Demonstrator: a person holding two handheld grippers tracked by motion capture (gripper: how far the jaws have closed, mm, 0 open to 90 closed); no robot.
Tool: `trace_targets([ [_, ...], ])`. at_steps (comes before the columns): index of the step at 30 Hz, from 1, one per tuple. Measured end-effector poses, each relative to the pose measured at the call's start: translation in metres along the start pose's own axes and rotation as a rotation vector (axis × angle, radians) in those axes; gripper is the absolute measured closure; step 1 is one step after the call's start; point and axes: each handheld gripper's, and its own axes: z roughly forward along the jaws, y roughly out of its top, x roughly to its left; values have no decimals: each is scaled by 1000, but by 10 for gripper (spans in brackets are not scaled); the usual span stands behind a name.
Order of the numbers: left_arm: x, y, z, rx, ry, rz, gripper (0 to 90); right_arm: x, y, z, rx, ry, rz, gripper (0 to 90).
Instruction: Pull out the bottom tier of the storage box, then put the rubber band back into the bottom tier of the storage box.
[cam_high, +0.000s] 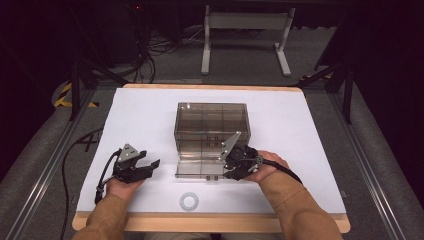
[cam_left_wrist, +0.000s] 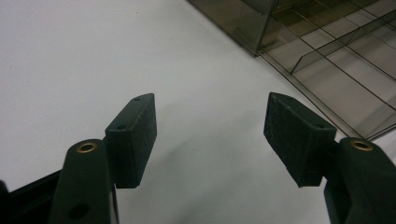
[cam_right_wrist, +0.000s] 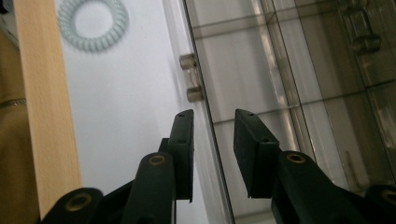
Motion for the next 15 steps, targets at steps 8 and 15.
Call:
trace_targets([
  [8,0,0,0,-2,1,2,354,7,8,1,-48,18,13,686],
  [15,0,0,0,0,-1,0,354,16,20,9,-78,33,-19,684],
])
